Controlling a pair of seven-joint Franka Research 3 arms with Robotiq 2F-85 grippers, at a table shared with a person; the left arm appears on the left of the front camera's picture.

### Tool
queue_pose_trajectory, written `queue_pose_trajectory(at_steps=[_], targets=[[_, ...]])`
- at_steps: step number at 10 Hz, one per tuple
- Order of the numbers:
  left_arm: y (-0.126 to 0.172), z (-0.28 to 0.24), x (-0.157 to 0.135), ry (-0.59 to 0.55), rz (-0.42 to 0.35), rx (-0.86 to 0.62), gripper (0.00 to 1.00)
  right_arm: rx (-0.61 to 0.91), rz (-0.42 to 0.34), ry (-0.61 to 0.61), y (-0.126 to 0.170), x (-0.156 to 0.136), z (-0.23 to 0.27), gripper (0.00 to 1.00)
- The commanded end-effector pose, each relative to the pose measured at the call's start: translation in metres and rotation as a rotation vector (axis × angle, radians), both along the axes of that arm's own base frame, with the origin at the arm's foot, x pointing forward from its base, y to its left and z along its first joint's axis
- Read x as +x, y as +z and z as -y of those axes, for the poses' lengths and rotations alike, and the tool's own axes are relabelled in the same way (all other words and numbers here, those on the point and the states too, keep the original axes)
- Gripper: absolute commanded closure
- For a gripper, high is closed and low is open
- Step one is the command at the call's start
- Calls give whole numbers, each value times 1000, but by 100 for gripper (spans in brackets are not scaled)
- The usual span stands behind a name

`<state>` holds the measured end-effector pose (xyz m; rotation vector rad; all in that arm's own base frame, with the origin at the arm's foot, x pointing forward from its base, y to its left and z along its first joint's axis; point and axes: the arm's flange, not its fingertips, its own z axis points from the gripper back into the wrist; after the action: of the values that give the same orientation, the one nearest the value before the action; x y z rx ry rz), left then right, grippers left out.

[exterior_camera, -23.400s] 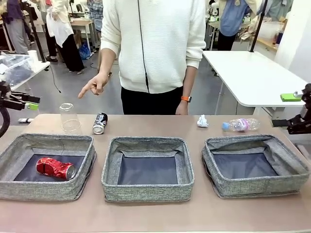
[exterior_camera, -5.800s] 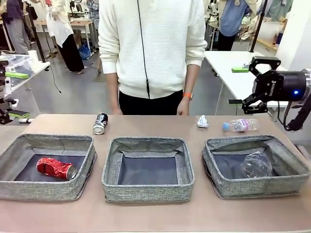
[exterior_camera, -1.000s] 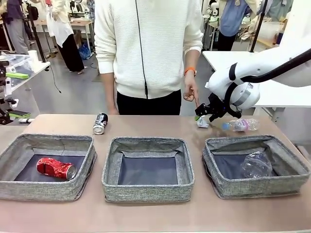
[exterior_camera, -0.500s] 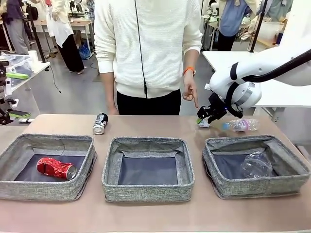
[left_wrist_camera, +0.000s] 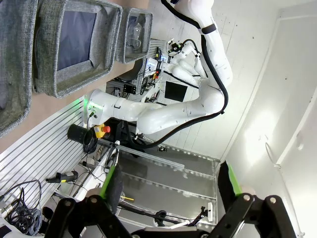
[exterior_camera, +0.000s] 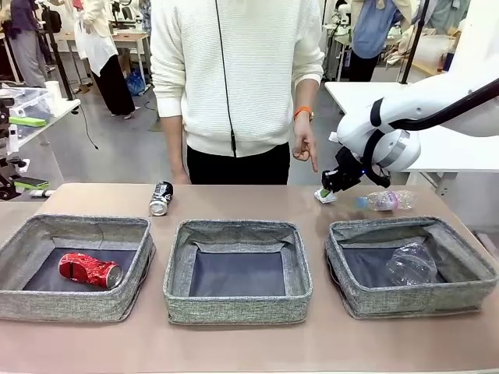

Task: Sort the waste into the appropriate baskets.
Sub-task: Pick up the waste item pointed out by the person.

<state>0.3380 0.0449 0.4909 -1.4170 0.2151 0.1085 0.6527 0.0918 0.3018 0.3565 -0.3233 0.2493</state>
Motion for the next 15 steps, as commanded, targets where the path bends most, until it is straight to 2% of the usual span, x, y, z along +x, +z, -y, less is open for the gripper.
queue_pose_trajectory(at_steps=[1, 2, 3, 4, 5, 7, 8, 9, 10, 11, 12, 15], targets=[[4, 1, -2, 3, -7, -17, 0, -8, 0, 9, 1, -6, 7, 100], [4, 1, -2, 3, -7, -17, 0, -7, 1, 2, 4, -8, 9, 100], [4, 1, -2, 3, -7, -17, 0, -4, -45, -43, 13, -10, 12, 100], [4, 1, -2, 3, -7, -17, 0, -79, -97, -143, 38, -23, 21, 100], [4, 1, -2, 3, -7, -17, 0, -110, -114, -207, 78, -48, 32, 100], [4, 1, -2, 3, -7, -17, 0, -95, -153, -323, 165, -125, 35, 100], [4, 1, -2, 3, -7, -17, 0, -102, -135, -355, 196, -169, 21, 100], [4, 1, -2, 3, -7, -17, 0, -103, -82, -303, 210, -205, 2, 100], [4, 1, -2, 3, -7, -17, 0, -185, -9, -314, 212, -240, -29, 100], [4, 1, -2, 3, -7, -17, 0, -272, 56, -269, 204, -258, -61, 100], [4, 1, -2, 3, -7, -17, 0, -108, -69, -306, 220, -211, 3, 100], [4, 1, -2, 3, -7, -17, 0, -108, -69, -306, 220, -211, 3, 100]])
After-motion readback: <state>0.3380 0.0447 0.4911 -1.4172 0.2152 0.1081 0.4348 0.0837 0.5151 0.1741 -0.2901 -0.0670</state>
